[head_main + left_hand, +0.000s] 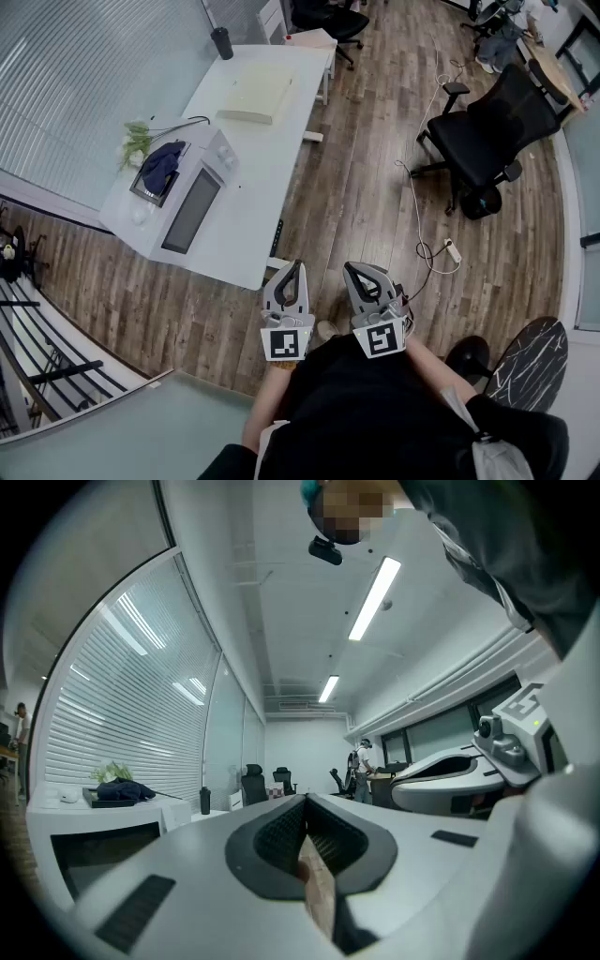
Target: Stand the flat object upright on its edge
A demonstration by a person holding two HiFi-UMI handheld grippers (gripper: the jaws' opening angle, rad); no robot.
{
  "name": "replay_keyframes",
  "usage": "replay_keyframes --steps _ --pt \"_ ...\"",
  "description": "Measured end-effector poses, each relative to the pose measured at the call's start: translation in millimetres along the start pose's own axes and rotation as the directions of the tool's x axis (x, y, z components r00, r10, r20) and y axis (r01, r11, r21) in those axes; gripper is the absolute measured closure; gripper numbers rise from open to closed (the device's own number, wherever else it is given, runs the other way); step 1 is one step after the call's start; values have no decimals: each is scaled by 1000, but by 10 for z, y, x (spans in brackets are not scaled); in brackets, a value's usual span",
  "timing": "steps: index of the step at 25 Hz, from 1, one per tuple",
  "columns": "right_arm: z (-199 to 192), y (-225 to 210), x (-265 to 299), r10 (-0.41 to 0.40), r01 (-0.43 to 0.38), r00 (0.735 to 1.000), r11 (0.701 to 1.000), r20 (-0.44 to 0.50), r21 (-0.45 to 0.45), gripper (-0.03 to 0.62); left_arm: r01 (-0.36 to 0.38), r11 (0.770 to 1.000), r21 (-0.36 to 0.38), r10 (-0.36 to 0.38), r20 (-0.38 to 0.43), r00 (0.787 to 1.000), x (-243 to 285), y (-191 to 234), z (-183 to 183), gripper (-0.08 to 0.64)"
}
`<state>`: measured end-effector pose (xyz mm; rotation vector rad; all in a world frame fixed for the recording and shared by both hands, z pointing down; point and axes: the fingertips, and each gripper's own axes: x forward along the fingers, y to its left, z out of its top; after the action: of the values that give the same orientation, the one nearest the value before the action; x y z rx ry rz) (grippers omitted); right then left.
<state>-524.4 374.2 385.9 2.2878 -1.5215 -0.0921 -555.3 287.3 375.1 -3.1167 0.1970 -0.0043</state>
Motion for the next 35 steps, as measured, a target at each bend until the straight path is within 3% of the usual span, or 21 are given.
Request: replay_keyframes --steps 7,15,19,21,22,24,26,29,33,35 --pt "-95 -394 134 9 -10 1000 999 29 38 588 10 1000 15 -9 -49 999 403 -128 -44 552" --pt "-311 -1236 433 43 -45 998 998 52 49 586 -2 999 39 4 -53 999 1210 -278 -5 552" --pt "-404 -1610 579 34 -38 998 998 60 57 585 23 992 128 -15 -65 998 1553 -401 57 552" --pt "-453 -1749 654 21 -25 998 998 64 62 586 5 995 97 0 -53 999 1700 -440 84 552" --pt "-483 -1809 690 15 -19 998 998 64 65 585 8 992 123 0 -69 998 1760 -460 74 552" --pt "-546 -1928 754 3 -6 998 998 61 58 584 38 969 244 -8 -122 992 1876 -510 36 552" --pt "-599 -2053 801 -6 2 998 998 65 65 584 20 957 289 11 -104 994 2004 -537 70 552" --pt "-642 -2265 884 -7 -2 996 993 84 114 586 -60 970 237 80 -76 994 2164 -513 76 552" --pt "-692 -2383 976 11 -20 995 995 97 101 586 -111 979 171 128 -90 988 2328 -509 14 552" --pt "-651 -2455 1057 -6 -17 991 985 132 170 586 -155 983 100 162 -70 984 2409 -457 51 552"
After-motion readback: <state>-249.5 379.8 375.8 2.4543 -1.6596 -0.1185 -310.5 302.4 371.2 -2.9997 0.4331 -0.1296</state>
